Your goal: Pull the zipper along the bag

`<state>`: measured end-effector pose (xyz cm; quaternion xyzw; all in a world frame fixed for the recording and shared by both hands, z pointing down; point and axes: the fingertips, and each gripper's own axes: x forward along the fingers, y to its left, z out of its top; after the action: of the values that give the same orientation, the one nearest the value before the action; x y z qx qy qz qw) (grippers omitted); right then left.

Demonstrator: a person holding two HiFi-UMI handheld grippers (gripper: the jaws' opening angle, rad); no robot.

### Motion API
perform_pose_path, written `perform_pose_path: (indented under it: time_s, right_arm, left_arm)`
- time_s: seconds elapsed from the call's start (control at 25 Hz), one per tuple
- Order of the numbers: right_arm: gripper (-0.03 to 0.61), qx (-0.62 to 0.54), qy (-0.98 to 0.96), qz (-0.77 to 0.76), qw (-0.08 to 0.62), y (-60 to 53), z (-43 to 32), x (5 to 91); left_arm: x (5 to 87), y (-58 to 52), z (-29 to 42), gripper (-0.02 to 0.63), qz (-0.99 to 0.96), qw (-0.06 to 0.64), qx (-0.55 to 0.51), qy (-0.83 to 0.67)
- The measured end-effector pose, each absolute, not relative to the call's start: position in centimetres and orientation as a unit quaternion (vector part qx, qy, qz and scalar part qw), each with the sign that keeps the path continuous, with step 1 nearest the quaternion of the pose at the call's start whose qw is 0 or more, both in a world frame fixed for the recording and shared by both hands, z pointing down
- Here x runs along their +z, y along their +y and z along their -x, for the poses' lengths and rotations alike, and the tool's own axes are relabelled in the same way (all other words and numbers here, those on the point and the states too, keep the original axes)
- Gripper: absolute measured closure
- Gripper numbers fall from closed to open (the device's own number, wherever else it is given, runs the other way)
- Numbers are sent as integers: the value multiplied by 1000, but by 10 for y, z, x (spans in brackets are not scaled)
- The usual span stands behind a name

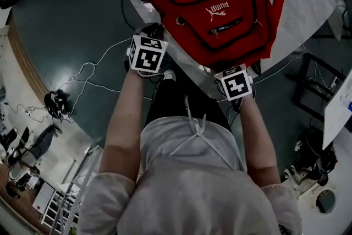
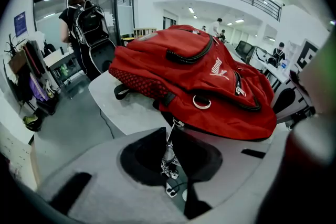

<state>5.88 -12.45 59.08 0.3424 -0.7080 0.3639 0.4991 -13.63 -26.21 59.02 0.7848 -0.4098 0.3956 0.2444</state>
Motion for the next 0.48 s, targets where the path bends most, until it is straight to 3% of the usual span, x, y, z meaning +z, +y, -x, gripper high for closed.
perform_pose_path:
  time_s: [0.32,0.4,0.48]
  right_arm:
    - [552,357,-707,-356,495,-126,-56,588]
    - [552,359,-707,-355,495,-125,-57,589]
    - [552,358,-707,-356,496,-126,-59,591]
  left_arm:
    - [590,-258,131,564,-791,230,403,-399]
    - [588,-255,130,454,-794,244,394,-393]
    - [584,-252,131,413,-794,255,383,-398]
